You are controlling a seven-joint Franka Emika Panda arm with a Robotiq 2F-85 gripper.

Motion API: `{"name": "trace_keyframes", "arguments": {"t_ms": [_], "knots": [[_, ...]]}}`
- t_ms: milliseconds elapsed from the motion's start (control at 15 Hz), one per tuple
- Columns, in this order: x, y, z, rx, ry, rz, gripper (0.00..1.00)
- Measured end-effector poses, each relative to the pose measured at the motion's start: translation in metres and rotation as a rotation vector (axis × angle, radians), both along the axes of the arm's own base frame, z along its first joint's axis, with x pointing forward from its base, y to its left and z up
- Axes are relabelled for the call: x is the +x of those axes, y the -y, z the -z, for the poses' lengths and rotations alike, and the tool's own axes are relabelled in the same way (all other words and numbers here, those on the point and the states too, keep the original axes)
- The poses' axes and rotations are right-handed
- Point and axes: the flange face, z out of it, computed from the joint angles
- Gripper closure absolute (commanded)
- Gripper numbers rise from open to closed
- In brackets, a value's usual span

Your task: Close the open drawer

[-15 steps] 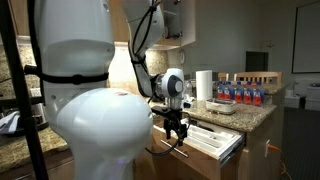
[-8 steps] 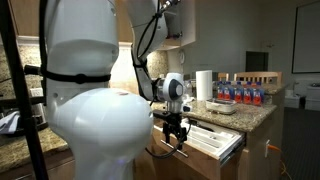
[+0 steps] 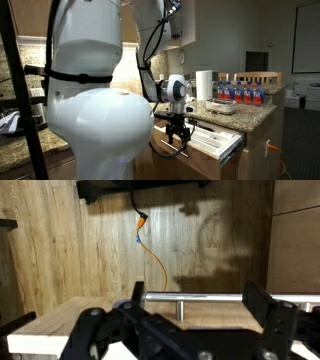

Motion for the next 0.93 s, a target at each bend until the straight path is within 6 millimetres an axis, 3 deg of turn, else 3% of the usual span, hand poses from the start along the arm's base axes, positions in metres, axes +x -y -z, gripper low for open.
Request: {"name": "trace_keyframes", "arguments": {"t_ms": [467, 933], "knots": [[0.019, 0.002, 0.011, -0.017, -0.001, -0.022, 0.00], [0.039, 0.015, 0.008, -0.035, 0.025, -0.012, 0.00]]}}
